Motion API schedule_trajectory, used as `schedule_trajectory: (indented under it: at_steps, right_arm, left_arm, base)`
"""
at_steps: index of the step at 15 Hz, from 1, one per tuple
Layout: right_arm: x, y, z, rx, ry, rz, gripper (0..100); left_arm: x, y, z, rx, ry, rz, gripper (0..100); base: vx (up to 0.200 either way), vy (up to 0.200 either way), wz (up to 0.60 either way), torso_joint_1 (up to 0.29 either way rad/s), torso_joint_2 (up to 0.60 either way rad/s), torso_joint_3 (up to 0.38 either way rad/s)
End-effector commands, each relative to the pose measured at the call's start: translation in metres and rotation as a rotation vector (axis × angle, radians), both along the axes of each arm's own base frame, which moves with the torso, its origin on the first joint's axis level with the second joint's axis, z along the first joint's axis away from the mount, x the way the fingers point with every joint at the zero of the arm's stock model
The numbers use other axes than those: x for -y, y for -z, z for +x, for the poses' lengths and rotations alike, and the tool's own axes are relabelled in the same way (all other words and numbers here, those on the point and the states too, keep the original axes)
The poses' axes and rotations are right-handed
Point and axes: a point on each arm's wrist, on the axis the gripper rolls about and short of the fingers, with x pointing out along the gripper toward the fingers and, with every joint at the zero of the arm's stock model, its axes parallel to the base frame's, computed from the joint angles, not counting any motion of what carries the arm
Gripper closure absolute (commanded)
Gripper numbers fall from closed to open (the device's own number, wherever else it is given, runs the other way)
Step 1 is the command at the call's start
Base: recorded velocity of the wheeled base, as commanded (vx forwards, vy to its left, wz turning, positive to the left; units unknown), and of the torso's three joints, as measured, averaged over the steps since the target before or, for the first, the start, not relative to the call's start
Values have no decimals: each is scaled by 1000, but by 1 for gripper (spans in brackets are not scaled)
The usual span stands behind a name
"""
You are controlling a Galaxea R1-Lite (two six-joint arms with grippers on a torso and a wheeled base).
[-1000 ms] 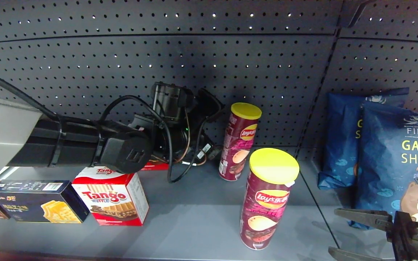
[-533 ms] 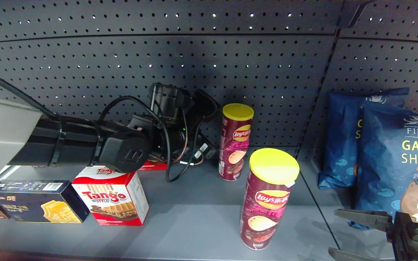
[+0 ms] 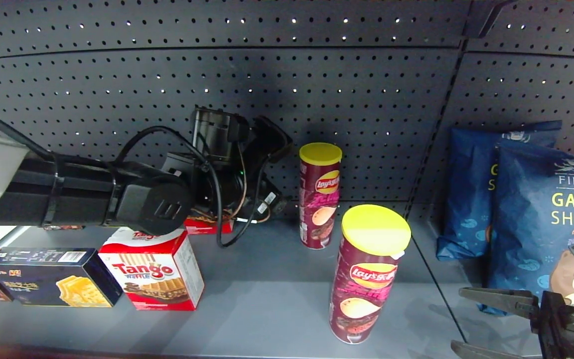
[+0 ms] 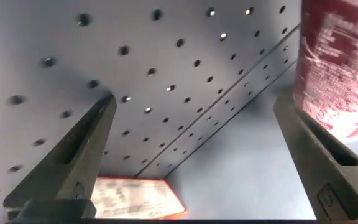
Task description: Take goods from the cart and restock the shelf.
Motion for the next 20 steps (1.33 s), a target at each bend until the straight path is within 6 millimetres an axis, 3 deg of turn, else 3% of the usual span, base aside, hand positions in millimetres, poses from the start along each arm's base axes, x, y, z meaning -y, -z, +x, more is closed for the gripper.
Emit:
schedule_trajectory:
  at_steps: [1, 8, 13, 20]
  right_arm:
    - [-1, 1, 1, -6, -2, -4, 0]
    - [-3, -1, 6, 2, 45, -22, 0]
    - [-10, -2, 22, 47, 107, -104, 0]
    - [-24, -5, 29, 26, 167, -227, 0]
  left_arm:
    - [-7, -14, -13, 24, 1, -13, 0]
    - [-39, -53, -45, 94, -34, -76, 0]
    - [-54, -57, -74, 99, -52, -139, 0]
    - [-58, -63, -84, 106, -53, -152, 0]
  base:
    - [0, 0, 0, 0, 0, 0]
    - [0, 0, 0, 0, 0, 0]
    - [0, 0, 0, 0, 0, 0]
    - [0, 0, 0, 0, 0, 0]
